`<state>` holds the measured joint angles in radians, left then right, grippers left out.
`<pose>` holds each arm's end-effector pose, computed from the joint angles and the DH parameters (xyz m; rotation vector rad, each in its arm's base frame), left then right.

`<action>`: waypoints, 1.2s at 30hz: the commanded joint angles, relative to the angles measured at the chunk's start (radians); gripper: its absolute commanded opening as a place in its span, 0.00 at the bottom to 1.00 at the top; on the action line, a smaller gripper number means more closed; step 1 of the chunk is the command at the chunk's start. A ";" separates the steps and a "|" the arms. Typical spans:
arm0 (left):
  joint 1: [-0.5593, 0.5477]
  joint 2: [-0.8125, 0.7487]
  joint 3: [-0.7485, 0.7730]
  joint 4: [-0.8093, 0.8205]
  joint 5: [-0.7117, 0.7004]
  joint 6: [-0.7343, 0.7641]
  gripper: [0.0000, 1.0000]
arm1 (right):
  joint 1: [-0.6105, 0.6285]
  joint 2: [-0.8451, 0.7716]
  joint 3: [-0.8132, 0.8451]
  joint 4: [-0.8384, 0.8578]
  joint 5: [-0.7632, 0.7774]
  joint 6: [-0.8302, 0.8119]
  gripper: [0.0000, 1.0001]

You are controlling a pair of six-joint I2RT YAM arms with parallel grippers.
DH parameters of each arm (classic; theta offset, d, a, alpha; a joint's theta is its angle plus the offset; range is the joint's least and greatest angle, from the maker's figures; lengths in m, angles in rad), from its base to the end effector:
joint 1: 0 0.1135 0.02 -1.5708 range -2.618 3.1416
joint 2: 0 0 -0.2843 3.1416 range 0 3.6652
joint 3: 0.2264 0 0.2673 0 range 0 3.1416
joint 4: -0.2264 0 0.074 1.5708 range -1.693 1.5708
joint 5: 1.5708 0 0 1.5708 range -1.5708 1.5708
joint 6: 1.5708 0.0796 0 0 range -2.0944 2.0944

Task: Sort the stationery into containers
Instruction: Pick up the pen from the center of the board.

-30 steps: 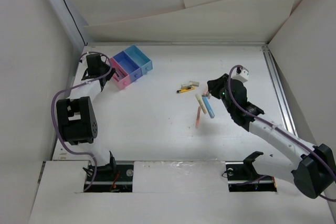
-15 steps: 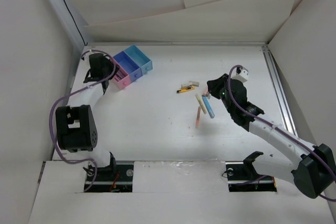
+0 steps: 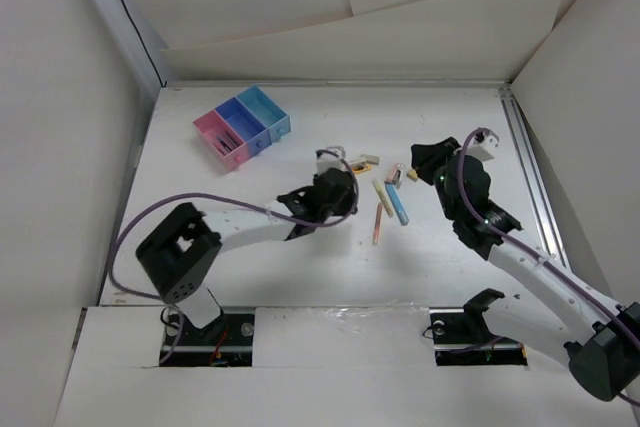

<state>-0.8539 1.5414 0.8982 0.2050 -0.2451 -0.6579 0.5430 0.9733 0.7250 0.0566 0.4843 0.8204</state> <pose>0.2728 -0.2836 0.2253 0.0411 2.0692 -0.7149 0.2495 0.1073 0.3152 0.5913 1.6735 0.5701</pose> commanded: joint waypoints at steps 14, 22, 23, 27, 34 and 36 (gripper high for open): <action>-0.287 0.387 0.373 -0.236 -0.287 0.018 0.42 | -0.031 -0.056 0.014 -0.017 0.016 0.020 0.38; -0.297 0.463 0.383 -0.234 -0.280 0.009 0.32 | -0.031 -0.065 0.014 -0.017 0.007 0.020 0.36; -0.297 0.476 0.383 -0.234 -0.270 0.009 0.28 | -0.031 -0.065 0.014 -0.017 0.007 0.020 0.36; -0.297 0.487 0.383 -0.243 -0.260 0.009 0.13 | -0.040 -0.065 0.014 -0.017 -0.004 0.020 0.35; -0.329 0.329 0.349 -0.329 -0.408 -0.011 0.00 | -0.040 -0.065 0.014 -0.017 -0.004 0.020 0.35; -0.312 0.240 0.317 -0.358 -0.463 -0.035 0.00 | -0.040 -0.065 0.014 -0.017 -0.004 0.029 0.35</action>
<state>-1.1767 1.9511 1.2423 -0.0853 -0.6029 -0.6628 0.5098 0.9237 0.7250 0.0288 0.4889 0.8368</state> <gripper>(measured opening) 0.070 0.355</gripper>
